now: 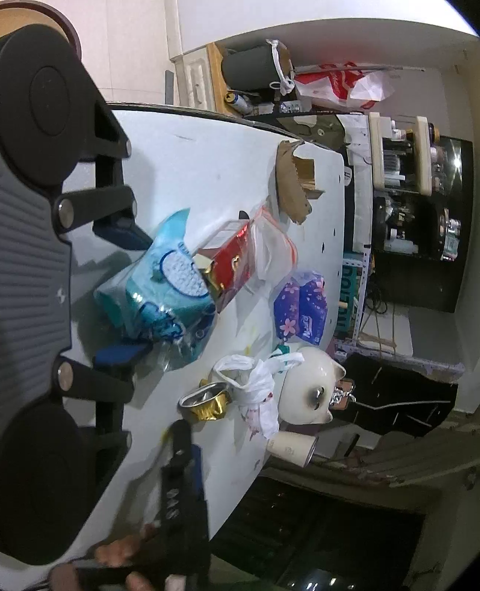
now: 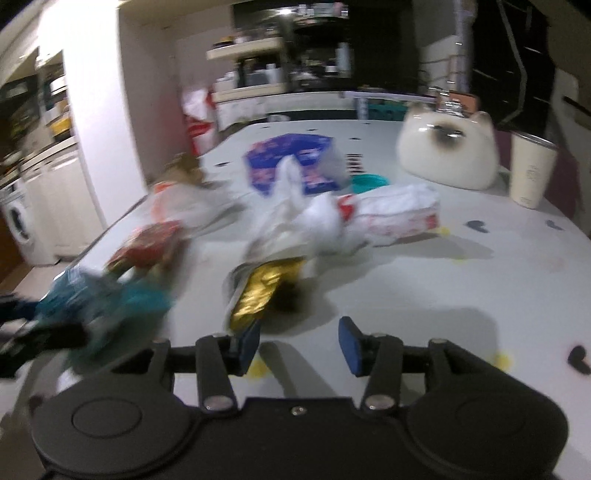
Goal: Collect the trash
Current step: 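Grasp the blue-and-white snack bag with the left tool while the right tool grasps the gold foil wrapper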
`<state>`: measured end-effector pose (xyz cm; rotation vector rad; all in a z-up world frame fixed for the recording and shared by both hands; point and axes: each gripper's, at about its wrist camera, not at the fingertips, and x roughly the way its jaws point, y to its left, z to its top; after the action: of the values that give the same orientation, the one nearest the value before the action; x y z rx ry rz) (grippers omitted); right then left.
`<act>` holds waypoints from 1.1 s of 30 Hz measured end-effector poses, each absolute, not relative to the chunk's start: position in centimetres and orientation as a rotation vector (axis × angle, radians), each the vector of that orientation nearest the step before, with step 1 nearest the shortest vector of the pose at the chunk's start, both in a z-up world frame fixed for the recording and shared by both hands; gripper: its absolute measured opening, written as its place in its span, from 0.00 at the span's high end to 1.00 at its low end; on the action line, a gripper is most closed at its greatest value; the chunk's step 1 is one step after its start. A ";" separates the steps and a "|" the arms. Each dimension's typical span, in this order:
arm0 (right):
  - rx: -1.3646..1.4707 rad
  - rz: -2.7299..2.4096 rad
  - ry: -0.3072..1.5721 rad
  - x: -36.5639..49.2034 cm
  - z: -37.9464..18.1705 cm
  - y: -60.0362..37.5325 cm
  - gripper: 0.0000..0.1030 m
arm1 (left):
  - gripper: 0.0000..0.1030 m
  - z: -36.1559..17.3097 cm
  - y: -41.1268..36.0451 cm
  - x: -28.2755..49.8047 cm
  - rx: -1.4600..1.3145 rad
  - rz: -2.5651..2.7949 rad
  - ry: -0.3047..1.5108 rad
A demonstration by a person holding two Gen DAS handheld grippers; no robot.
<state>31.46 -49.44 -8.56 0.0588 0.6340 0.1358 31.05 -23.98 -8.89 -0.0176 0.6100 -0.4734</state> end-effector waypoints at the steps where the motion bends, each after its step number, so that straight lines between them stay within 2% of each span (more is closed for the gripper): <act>1: 0.073 0.143 0.629 31.1 -8.4 -49.3 0.52 | 0.55 -8.9 -24.0 31.1 -0.020 -0.469 0.610; 2: 0.086 0.144 0.617 31.0 -8.2 -49.2 0.51 | 0.56 -8.9 -24.0 31.1 -0.020 -0.466 0.611; 6: 0.144 0.122 0.587 31.7 -7.6 -48.9 0.35 | 0.59 -8.8 -23.9 31.0 -0.031 -0.441 0.615; 15: 0.272 -0.002 0.620 35.8 -8.4 -47.5 0.34 | 0.61 -8.7 -23.4 30.3 -0.075 -0.419 0.646; 17: 0.249 -0.030 0.617 35.9 -8.5 -47.0 0.44 | 0.62 -8.8 -23.2 30.1 -0.089 -0.419 0.651; 18: 0.246 -0.031 0.618 35.7 -8.5 -46.9 0.57 | 0.62 -8.8 -23.1 30.0 -0.096 -0.419 0.654; 19: 0.248 -0.032 0.620 35.5 -8.5 -46.9 0.63 | 0.62 -8.7 -22.9 29.9 -0.102 -0.422 0.658; 33: 0.230 -0.004 0.613 26.4 -8.2 -44.0 0.64 | 0.63 -8.2 -21.2 27.6 -0.138 -0.437 0.692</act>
<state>26.37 -44.01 -8.17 0.2299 0.6129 -0.0036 27.60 -21.17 -8.23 -0.1377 0.6922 -0.4370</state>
